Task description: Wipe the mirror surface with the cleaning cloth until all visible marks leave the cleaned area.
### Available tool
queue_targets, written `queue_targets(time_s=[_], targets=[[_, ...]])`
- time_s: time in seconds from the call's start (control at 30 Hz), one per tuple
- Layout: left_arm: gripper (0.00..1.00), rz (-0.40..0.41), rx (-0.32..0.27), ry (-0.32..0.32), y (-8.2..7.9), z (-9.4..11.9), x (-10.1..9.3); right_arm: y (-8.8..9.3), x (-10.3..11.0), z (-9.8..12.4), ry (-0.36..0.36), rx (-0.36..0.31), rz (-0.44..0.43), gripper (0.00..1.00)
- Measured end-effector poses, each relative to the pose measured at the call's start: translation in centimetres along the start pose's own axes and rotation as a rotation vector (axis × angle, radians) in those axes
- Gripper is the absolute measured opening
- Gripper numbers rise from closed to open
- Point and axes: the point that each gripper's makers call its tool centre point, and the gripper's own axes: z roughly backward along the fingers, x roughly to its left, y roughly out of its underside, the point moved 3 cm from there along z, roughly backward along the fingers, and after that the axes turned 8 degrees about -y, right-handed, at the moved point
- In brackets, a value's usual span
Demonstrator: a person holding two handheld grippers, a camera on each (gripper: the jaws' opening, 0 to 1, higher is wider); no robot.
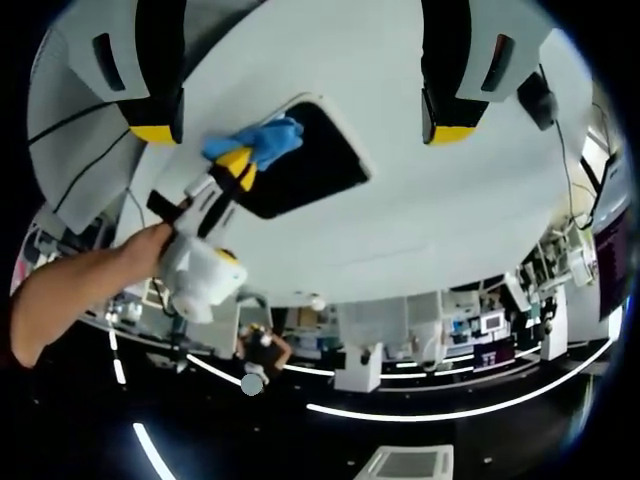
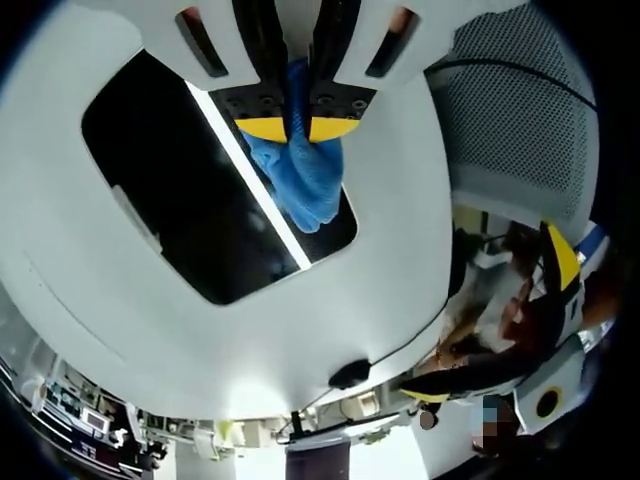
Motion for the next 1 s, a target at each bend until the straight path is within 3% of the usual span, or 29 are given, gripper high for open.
queue_targets(time_s=[0.6,0.77,1.0], targets=[[0.99,0.001,0.002,0.007,0.1,-0.2,-0.4,0.1,-0.1,0.2,-0.021,0.036,0.020,0.01],[0.99,0.012,0.011,0.001,0.6,0.0,-0.3,-0.2,-0.8,0.3,0.015,0.021,0.005,0.00],[0.99,0.024,0.020,-0.003,1.1,-0.1,0.0,-0.5,-1.4,0.2,-0.005,0.028,-0.017,0.00]])
